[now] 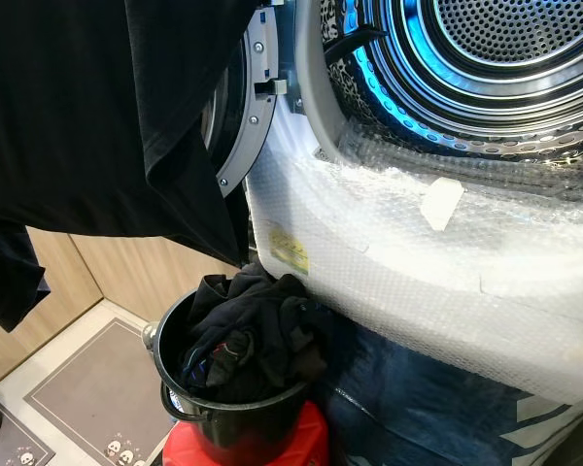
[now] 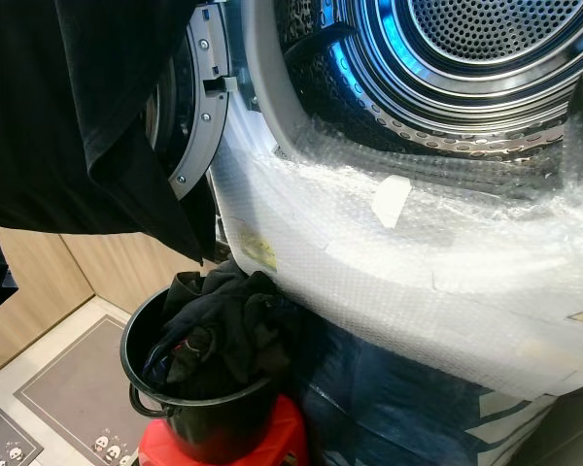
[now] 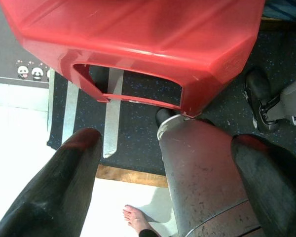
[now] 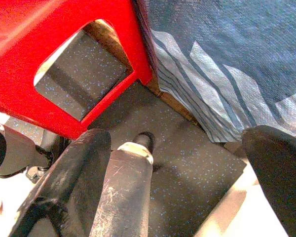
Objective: Clothes washing
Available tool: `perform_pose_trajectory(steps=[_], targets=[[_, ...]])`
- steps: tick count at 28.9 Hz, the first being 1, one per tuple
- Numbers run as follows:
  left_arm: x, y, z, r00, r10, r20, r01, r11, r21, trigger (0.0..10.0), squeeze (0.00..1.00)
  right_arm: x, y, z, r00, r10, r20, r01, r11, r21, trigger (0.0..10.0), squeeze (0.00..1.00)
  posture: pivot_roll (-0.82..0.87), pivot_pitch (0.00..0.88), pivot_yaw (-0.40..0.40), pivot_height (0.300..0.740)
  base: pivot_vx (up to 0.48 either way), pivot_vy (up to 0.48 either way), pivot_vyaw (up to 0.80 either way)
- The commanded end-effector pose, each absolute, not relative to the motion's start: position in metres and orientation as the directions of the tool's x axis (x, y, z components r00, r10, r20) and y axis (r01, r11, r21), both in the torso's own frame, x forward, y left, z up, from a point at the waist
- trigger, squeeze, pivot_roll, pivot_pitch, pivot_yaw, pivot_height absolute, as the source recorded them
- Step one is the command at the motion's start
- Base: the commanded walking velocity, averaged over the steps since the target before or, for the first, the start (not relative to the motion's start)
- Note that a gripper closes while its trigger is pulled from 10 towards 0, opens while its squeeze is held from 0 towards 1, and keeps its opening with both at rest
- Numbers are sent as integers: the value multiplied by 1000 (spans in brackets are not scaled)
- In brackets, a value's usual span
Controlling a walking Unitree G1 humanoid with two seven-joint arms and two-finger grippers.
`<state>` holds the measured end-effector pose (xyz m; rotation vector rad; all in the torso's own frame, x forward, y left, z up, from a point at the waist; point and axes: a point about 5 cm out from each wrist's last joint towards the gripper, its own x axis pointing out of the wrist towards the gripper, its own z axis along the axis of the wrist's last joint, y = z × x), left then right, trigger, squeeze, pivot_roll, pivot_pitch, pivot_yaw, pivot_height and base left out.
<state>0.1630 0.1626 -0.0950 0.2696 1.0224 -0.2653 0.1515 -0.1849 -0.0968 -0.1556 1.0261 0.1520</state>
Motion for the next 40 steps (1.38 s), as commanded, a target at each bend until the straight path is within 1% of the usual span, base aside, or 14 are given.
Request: perform_pose_trajectory(steps=[1, 17, 22, 24, 28, 32, 33, 34, 35, 37, 38, 39, 40], targets=[[162, 165, -95, 493, -88, -866, 339, 936, 98, 10000, 0, 152, -183, -97, 516, 59, -854, -201, 978, -54, 10000, 0, -17, 0, 34, 740, 0, 0, 0], [165, 165, -94, 502, -91, -860, 350, 931, 106, 10000, 0, 153, -183, -96, 521, 61, -851, -195, 980, -49, 10000, 0, -19, 0, 35, 740, 0, 0, 0], [170, 156, -92, 514, -149, -845, 407, 909, 87, 10000, 0, 155, -185, -95, 533, 65, -843, -188, 981, -43, 10000, 0, -21, 0, 36, 740, 0, 0, 0], [176, 145, -88, 524, -216, -824, 469, 881, 67, 10000, 0, 158, -186, -93, 551, 84, -831, -185, 983, -23, 10000, 0, -19, 0, 37, 740, 0, 0, 0], [183, 135, -84, 520, -290, -803, 539, 841, 45, 10000, 0, 160, -186, -91, 557, 111, -823, -192, 981, 3, 10000, 0, -19, 0, 37, 740, 0, 0, 0], [185, 131, -83, 511, -319, -798, 574, 818, 41, 10000, 0, 160, -187, -91, 556, 113, -823, -193, 981, 5, 10000, 0, -20, 0, 37, 740, 0, 0, 0], [186, 126, -81, 499, -349, -793, 614, 788, 39, 10000, 0, 160, -187, -91, 556, 121, -823, -198, 980, 10, 10000, 0, -22, 0, 36, 740, 0, 0, 0], [186, 126, -81, 499, -349, -793, 614, 788, 39, 10000, 0, 160, -187, -91, 556, 121, -823, -198, 980, 10, 10000, 0, -22, 0, 36, 740, 0, 0, 0], [188, 116, -78, 460, -417, -784, 704, 709, 36, 10000, 0, 161, -186, -91, 558, 140, -818, -226, 974, 12, 10000, 0, -24, 0, 37, 740, 0, 0, 0], [189, 110, -77, 425, -459, -780, 761, 648, 33, 10000, 0, 161, -185, -90, 559, 149, -816, -240, 971, 13, 10000, 0, -27, 0, 38, 740, 0, 0, 0], [189, 110, -77, 425, -459, -780, 761, 648, 33, 10000, 0, 161, -185, -90, 559, 149, -816, -240, 971, 13, 10000, 0, -27, 0, 38, 740, 0, 0, 0], [190, 103, -74, 382, -505, -774, 815, 579, 25, 10000, 0, 161, -183, -90, 559, 158, -814, -242, 970, 22, 10000, 0, -28, 0, 39, 740, 0, 0, 0], [190, 103, -74, 382, -505, -774, 815, 579, 25, 10000, 0, 161, -183, -90, 559, 158, -814, -242, 970, 22, 10000, 0, -28, 0, 39, 740, 0, 0, 0]])
